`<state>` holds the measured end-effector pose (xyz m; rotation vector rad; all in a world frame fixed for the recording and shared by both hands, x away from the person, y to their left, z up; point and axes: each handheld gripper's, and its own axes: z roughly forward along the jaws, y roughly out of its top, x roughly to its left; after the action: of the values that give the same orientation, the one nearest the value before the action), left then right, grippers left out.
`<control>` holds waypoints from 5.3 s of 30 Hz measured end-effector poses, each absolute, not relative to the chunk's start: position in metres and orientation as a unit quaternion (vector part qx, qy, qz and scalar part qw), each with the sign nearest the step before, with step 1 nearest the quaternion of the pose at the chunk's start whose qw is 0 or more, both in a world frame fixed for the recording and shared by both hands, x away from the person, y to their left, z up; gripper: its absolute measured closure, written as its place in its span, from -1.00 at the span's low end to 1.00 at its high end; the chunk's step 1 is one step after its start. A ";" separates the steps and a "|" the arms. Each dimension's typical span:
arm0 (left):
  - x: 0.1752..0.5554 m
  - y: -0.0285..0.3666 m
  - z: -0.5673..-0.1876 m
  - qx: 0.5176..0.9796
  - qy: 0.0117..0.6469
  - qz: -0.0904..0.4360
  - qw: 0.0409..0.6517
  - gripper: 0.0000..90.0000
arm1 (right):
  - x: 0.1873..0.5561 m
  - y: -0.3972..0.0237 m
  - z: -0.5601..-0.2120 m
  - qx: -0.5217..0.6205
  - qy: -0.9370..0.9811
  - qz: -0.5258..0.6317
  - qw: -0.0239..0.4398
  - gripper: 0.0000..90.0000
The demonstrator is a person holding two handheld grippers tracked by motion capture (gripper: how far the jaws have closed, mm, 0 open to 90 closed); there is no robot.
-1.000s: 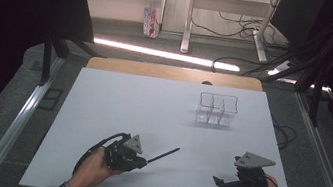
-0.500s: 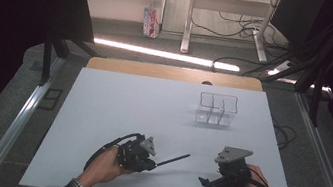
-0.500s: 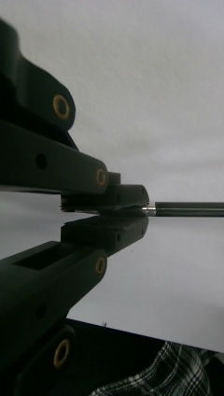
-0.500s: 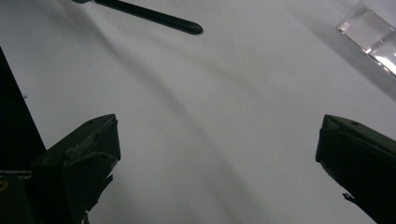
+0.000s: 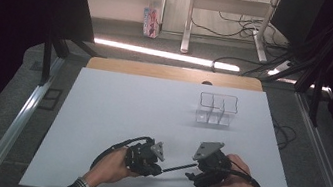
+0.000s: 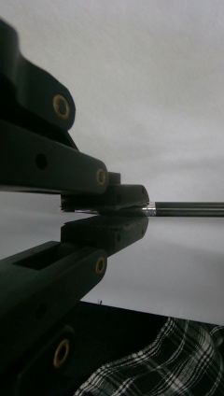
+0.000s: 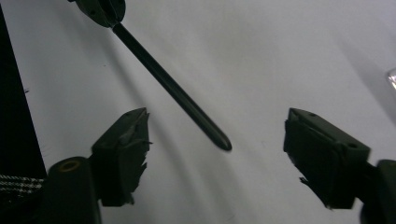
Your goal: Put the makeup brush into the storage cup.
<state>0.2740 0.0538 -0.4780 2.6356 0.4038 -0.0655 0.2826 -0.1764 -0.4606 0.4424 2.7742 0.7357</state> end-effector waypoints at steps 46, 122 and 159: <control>0.291 0.134 -0.488 0.840 0.366 0.016 0.400 -0.91 | 0.291 -0.198 -0.474 0.194 0.939 0.265 0.102 0.86; 0.286 0.089 -0.471 0.813 0.320 -0.132 0.468 0.85 | 0.268 -0.135 -0.470 0.172 0.907 0.374 0.085 0.84; 0.266 0.121 -0.471 0.847 0.334 0.062 0.409 -0.90 | 0.279 -0.168 -0.456 0.223 0.886 0.397 0.090 0.86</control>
<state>0.2662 0.1209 -0.4705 2.1326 0.8425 0.1560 0.2793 -0.1678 -0.4563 0.6645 2.6350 1.1793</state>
